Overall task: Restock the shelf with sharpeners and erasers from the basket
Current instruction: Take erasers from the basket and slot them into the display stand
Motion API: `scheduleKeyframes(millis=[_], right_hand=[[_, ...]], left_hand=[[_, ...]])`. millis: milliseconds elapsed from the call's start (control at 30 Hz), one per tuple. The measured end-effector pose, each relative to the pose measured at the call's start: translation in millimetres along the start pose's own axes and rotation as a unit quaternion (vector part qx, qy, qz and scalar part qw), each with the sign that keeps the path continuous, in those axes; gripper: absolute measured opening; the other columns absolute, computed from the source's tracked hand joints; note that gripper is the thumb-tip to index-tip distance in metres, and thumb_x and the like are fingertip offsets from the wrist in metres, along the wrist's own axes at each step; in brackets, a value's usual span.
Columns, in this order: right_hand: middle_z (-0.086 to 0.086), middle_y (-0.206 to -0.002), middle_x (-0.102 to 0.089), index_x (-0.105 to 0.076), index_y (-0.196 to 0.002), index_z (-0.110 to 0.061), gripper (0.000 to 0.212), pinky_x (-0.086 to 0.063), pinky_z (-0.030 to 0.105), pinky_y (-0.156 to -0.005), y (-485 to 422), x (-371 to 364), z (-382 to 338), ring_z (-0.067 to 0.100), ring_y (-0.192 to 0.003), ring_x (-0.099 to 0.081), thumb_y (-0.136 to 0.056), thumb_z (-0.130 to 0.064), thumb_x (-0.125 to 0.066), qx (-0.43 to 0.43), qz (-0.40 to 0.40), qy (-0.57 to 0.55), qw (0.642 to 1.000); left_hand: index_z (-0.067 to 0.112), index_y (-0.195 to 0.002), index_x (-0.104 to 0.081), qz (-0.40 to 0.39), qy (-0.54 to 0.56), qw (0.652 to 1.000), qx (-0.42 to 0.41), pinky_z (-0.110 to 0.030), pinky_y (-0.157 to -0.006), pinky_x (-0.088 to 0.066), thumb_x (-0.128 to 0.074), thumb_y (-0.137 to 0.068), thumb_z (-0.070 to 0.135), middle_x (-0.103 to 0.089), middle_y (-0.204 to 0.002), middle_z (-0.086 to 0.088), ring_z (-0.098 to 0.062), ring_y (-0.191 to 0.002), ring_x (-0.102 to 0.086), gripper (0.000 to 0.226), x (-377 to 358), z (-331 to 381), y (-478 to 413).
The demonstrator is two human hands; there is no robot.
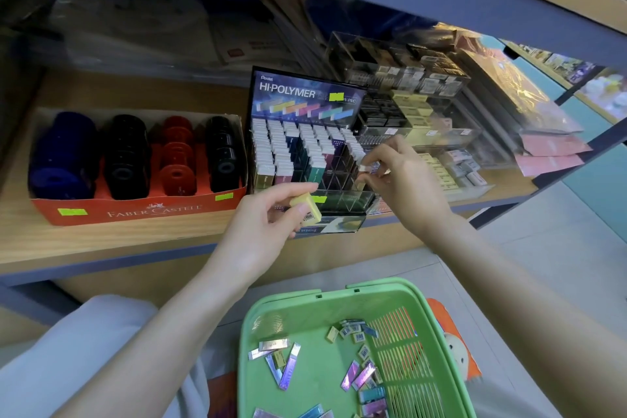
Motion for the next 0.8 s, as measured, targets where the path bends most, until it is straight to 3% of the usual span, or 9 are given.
scheduleKeyframes(millis=[100,200,333,467,600,667,800], right_hand=[[0.0,-0.097,-0.049,-0.058,-0.1,-0.01,0.014,-0.038,0.03,-0.055,5,3,-11,0.016,-0.071,-0.053,-0.089,-0.016,-0.064,-0.003,0.04,-0.017,0.999],[-0.01,-0.08,-0.055,-0.06,-0.089,-0.016,0.009,-0.04,0.014,-0.062,21,13,-34,0.002,-0.068,-0.051,-0.095,-0.02,-0.055,-0.043,0.037,-0.199,0.978],[0.001,-0.083,-0.068,-0.066,-0.094,-0.013,0.027,-0.055,0.034,-0.075,56,15,-53,0.018,-0.077,-0.066,-0.098,-0.03,-0.045,-0.149,-0.153,-0.39,0.896],[0.004,-0.089,-0.067,-0.066,-0.098,-0.011,0.017,-0.056,0.029,-0.083,85,22,-36,0.014,-0.085,-0.065,-0.095,-0.021,-0.052,-0.196,-0.2,-0.498,0.821],[0.006,-0.099,-0.068,-0.061,-0.106,-0.006,0.031,-0.053,0.027,-0.087,112,29,-7,0.016,-0.094,-0.066,-0.083,-0.026,-0.06,-0.242,-0.251,-0.575,0.74],[0.005,-0.1,-0.069,-0.063,-0.107,-0.007,0.034,-0.053,0.024,-0.086,121,36,13,0.015,-0.094,-0.066,-0.079,-0.025,-0.063,-0.26,-0.23,-0.583,0.735],[0.005,-0.093,-0.07,-0.067,-0.102,-0.01,0.037,-0.052,0.018,-0.073,122,54,69,0.01,-0.081,-0.064,-0.07,-0.028,-0.07,-0.312,-0.101,-0.499,0.802]], left_hand=[[0.027,-0.099,-0.061,0.031,0.036,0.999,0.004,-0.013,-0.065,-0.05,-0.06,-0.09,0.008,-0.067,-0.091,0.002,-0.007,-0.074,-0.064,0.021,-2,1,1],[0.015,-0.093,-0.058,0.04,0.053,0.998,-0.004,-0.015,-0.069,-0.053,-0.062,-0.088,0.005,-0.068,-0.093,-0.002,-0.01,-0.075,-0.069,0.012,-7,1,3],[0.018,-0.091,-0.059,0.01,0.018,0.999,-0.049,-0.019,-0.076,-0.053,-0.064,-0.085,0.005,-0.066,-0.091,0.004,-0.011,-0.084,-0.068,0.015,-16,-4,9],[0.025,-0.09,-0.065,-0.043,-0.068,0.991,-0.108,-0.018,-0.077,-0.049,-0.067,-0.083,0.009,-0.067,-0.09,0.011,-0.007,-0.086,-0.064,0.018,-37,-1,18],[0.029,-0.089,-0.066,-0.113,-0.145,0.971,-0.155,-0.021,-0.081,-0.046,-0.067,-0.085,0.013,-0.063,-0.091,0.015,-0.005,-0.092,-0.06,0.017,-75,3,18],[0.034,-0.094,-0.063,-0.137,-0.193,0.955,-0.18,-0.022,-0.09,-0.041,-0.065,-0.087,0.021,-0.057,-0.096,0.021,0.0,-0.1,-0.054,0.014,-94,7,8],[0.029,-0.119,-0.057,-0.149,-0.313,0.91,-0.229,-0.029,-0.105,-0.032,-0.056,-0.094,0.026,-0.048,-0.118,0.013,-0.005,-0.117,-0.043,0.025,-130,15,-28]])
Point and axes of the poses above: each hand's wrist, its own y-axis away from the middle knuckle, its own x-axis out of the back of the hand, z = x × y, the point moved 2 cm from there along -y, towards the middle knuckle
